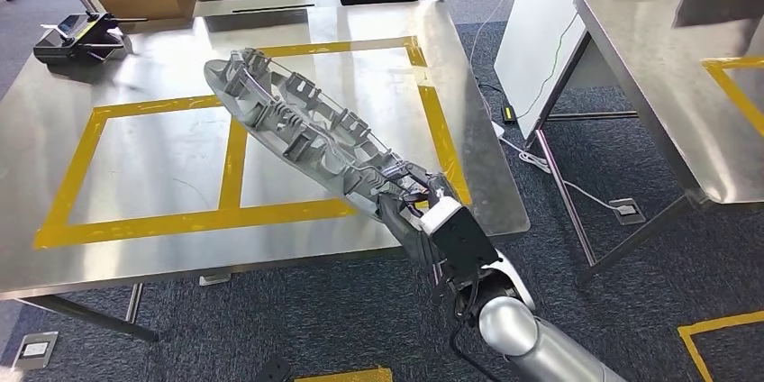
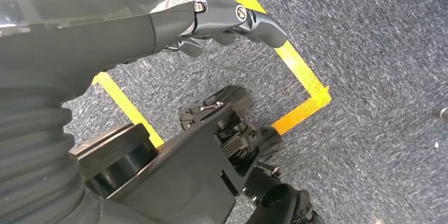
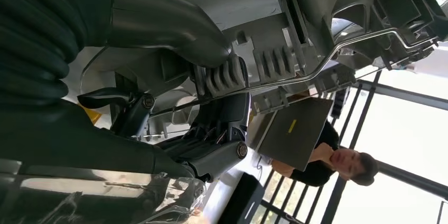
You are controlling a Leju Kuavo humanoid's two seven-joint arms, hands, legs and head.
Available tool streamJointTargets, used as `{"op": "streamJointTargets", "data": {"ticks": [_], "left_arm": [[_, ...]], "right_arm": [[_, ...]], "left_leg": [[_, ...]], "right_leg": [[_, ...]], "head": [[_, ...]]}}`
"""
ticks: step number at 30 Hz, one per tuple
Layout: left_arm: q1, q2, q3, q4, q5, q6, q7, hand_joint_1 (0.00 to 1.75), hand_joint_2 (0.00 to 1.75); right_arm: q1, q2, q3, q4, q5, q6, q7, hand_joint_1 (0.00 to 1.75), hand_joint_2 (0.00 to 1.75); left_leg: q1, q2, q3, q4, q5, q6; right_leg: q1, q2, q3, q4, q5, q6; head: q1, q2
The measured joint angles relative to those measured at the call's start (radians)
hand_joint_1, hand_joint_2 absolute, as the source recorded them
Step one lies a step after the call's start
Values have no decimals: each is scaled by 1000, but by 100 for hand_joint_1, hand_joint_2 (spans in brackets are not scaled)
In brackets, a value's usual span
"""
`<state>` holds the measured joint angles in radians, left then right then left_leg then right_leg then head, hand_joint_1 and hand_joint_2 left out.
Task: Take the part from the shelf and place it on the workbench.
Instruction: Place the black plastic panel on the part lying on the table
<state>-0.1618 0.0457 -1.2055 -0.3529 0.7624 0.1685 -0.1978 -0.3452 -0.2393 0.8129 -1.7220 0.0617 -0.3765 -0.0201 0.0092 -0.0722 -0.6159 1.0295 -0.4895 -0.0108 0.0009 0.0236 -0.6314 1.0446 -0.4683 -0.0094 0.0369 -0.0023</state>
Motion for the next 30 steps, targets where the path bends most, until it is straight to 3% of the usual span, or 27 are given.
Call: {"op": "streamJointTargets", "data": {"ticks": [16, 30], "left_arm": [[-9, -2, 0, 0, -22, -14, 16, 0, 175], [-21, -10, 0, 0, -56, -23, 43, 0, 175]], "right_arm": [[-138, -15, 4, 134, 111, 9, 123, 175, 175], [-278, -18, 23, 348, 204, 14, 233, 175, 175]], "left_leg": [[-2, 0, 0, 1, 0, 1], [-2, 0, 0, 1, -1, 1]], "right_leg": [[-2, 0, 1, -2, 0, 1], [-2, 0, 1, -2, 0, 1]], "head": [[0, 0], [0, 0]]}}
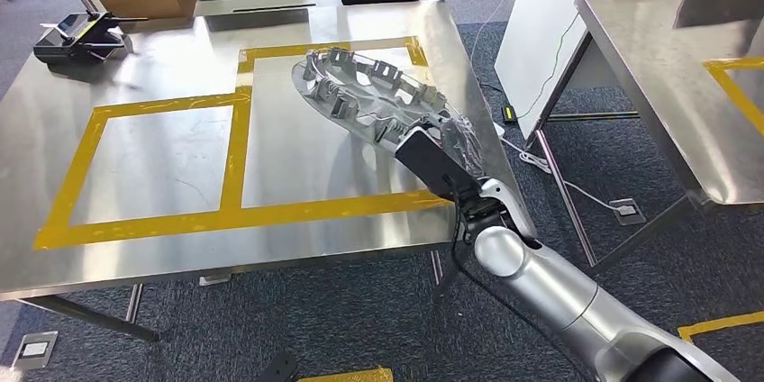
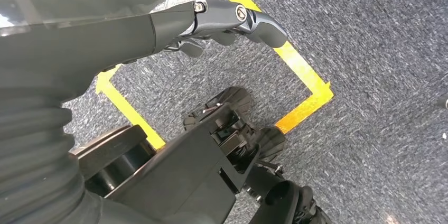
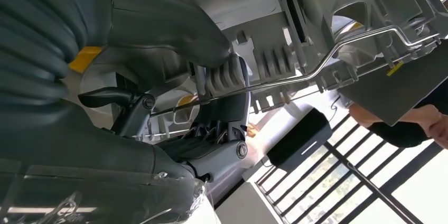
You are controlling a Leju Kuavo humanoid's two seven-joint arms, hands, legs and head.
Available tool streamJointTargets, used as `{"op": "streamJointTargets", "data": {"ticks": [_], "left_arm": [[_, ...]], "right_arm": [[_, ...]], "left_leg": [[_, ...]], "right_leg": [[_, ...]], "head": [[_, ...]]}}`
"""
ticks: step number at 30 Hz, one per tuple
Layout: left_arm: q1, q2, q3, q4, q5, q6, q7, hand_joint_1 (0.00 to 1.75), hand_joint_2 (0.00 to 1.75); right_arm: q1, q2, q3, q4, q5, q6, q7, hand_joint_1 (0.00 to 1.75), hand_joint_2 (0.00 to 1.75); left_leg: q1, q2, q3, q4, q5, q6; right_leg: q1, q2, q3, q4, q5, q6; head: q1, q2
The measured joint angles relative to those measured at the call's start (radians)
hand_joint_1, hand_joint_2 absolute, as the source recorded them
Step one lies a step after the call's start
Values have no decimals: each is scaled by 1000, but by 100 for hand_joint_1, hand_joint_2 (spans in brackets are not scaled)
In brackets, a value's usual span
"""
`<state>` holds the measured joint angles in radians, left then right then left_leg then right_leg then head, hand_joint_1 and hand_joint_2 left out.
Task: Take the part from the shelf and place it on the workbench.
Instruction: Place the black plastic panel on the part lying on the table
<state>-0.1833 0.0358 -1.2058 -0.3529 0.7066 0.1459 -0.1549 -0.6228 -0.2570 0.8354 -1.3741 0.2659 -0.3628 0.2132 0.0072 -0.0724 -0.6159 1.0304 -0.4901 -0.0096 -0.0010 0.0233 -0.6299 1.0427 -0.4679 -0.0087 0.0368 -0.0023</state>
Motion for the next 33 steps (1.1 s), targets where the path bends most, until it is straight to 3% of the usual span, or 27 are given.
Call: {"op": "streamJointTargets", "data": {"ticks": [15, 33], "left_arm": [[-1, -5, 0, 0, -9, -2, 5, 0, 175], [-4, -5, 2, 0, -37, -9, 34, 0, 175]], "right_arm": [[-36, 32, 35, 144, 30, 7, -5, 175, 175], [-49, 92, 92, 201, 69, 35, -24, 175, 175]], "left_leg": [[0, 0, 0, 0, 0, 0], [0, 0, 0, 0, 0, 0]], "right_leg": [[0, 0, 0, 0, 0, 0], [0, 0, 0, 0, 0, 0]], "head": [[0, 0], [0, 0]]}}
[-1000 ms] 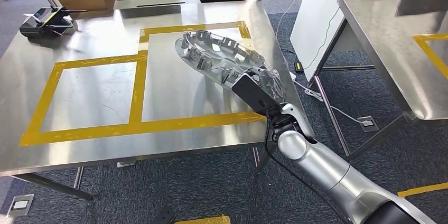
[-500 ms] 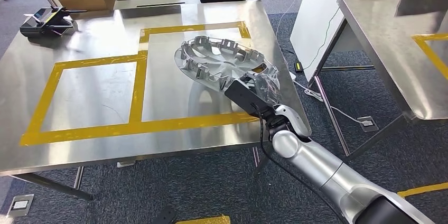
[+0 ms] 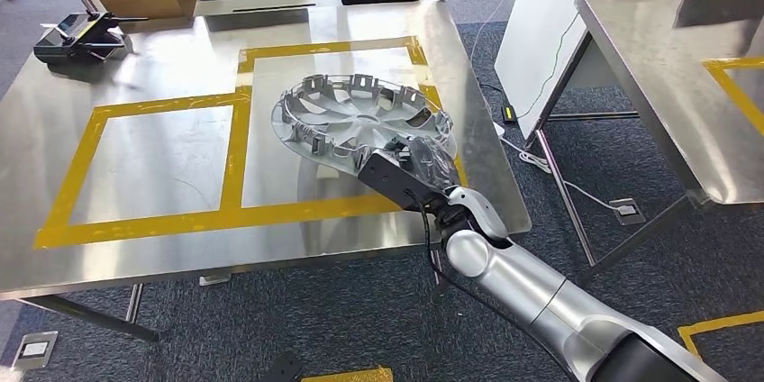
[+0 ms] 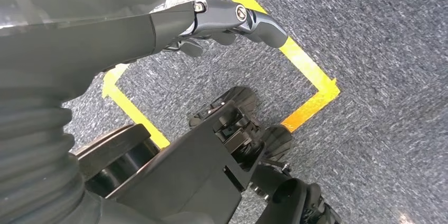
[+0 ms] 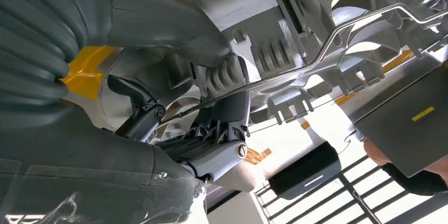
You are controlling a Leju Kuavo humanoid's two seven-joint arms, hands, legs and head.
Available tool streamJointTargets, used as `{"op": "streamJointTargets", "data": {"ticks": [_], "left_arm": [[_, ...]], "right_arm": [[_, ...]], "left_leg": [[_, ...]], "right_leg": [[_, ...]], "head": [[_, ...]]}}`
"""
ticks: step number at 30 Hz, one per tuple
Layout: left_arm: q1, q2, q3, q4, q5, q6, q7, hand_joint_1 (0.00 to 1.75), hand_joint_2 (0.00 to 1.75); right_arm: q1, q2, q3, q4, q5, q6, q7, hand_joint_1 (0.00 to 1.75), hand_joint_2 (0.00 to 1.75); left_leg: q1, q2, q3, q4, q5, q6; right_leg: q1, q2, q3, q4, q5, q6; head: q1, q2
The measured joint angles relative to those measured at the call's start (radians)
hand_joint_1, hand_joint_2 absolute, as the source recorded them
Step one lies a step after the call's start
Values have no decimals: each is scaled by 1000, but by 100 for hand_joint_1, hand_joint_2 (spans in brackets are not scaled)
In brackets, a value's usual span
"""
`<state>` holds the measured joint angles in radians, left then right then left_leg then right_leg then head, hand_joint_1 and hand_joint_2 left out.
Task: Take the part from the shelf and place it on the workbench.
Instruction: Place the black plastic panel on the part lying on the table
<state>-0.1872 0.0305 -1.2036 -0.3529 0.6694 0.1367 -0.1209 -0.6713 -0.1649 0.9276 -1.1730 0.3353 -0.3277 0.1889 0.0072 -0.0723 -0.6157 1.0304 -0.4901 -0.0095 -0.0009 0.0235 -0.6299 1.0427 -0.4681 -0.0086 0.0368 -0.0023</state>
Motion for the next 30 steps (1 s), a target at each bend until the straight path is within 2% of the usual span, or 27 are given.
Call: {"op": "streamJointTargets", "data": {"ticks": [17, 21, 29, 30], "left_arm": [[-3, 0, 5, 0, -12, -1, 9, 0, 175], [-3, 0, 5, 0, -14, -4, 5, 0, 175], [-4, 0, 6, 0, -22, -3, 10, 0, 175], [-4, 0, 6, 0, -21, -3, 11, 0, 131]], "right_arm": [[-6, 43, 35, 51, 3, 20, -13, 175, 175], [-7, 47, 36, 58, 1, 22, -17, 0, 0], [-13, 57, 45, 69, -2, 25, -25, 0, 0], [-13, 57, 45, 69, -2, 25, -26, 0, 0]], "left_leg": [[0, 0, 0, 0, 0, 0], [0, 0, 0, 0, 0, 0], [0, 0, 0, 0, 0, 0], [0, 0, 1, 0, 0, 0]], "right_leg": [[0, 0, 0, 0, 0, 0], [0, 0, 0, 0, 0, 0], [0, 0, 0, 0, 0, 0], [0, 0, 0, 0, 0, 0]], "head": [[0, 0], [0, 0], [0, 0], [0, 0]]}}
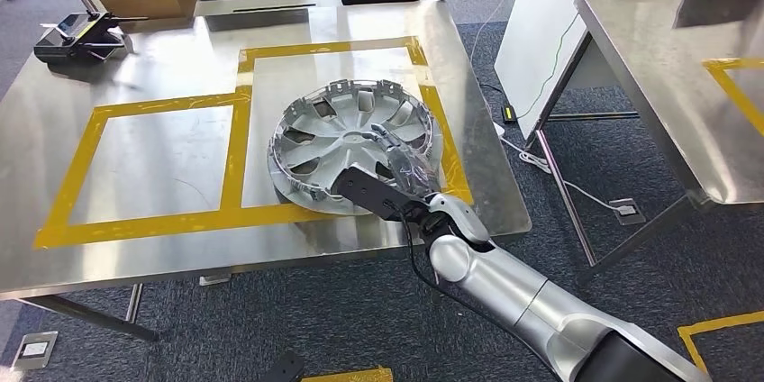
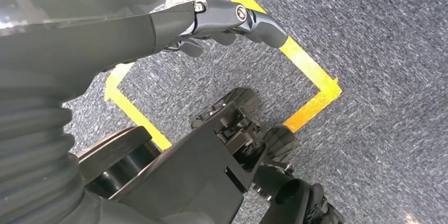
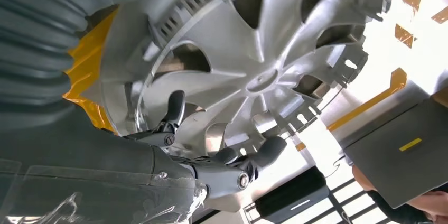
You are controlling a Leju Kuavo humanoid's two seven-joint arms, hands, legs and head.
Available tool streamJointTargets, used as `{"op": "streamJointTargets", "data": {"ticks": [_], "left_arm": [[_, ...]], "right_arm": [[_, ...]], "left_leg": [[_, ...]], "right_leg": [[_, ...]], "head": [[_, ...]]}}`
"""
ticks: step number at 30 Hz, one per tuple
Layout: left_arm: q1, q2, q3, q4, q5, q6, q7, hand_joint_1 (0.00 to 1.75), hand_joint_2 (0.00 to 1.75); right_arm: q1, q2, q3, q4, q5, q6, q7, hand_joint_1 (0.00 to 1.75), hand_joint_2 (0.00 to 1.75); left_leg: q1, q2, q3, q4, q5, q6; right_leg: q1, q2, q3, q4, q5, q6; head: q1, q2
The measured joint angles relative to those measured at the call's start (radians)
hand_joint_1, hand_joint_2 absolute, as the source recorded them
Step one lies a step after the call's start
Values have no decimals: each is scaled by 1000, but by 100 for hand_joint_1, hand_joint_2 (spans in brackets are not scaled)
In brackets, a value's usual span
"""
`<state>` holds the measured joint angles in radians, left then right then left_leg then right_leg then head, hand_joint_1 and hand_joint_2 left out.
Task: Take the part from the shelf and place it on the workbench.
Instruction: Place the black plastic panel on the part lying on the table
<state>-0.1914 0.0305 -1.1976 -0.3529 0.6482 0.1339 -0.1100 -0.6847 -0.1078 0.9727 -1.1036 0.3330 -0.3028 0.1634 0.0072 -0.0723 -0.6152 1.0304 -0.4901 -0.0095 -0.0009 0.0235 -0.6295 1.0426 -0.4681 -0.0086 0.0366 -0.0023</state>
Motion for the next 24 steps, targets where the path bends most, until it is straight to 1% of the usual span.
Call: {"op": "streamJointTargets", "data": {"ticks": [3, 12, 24], "left_arm": [[0, 0, 3, 0, 6, 0, -1, 0, 0], [0, 0, 22, 0, 15, -2, -12, 0, 0], [1, 0, 25, 0, 10, -1, -13, 0, 0]], "right_arm": [[0, 1, 2, 2, 0, 0, 0, 0, 0], [-2, 1, 4, 2, 0, -4, 5, 0, 0], [2, -4, 3, 0, -6, -13, -5, 0, 0]], "left_leg": [[0, 0, 0, 0, 0, 0], [0, 0, 0, 0, 0, 0], [0, 0, 1, 0, 0, 0]], "right_leg": [[0, 0, 0, 0, 0, 0], [0, 0, 0, 0, 0, 0], [0, 0, 0, 0, 0, 0]], "head": [[0, 0], [0, 0], [0, 0]]}}
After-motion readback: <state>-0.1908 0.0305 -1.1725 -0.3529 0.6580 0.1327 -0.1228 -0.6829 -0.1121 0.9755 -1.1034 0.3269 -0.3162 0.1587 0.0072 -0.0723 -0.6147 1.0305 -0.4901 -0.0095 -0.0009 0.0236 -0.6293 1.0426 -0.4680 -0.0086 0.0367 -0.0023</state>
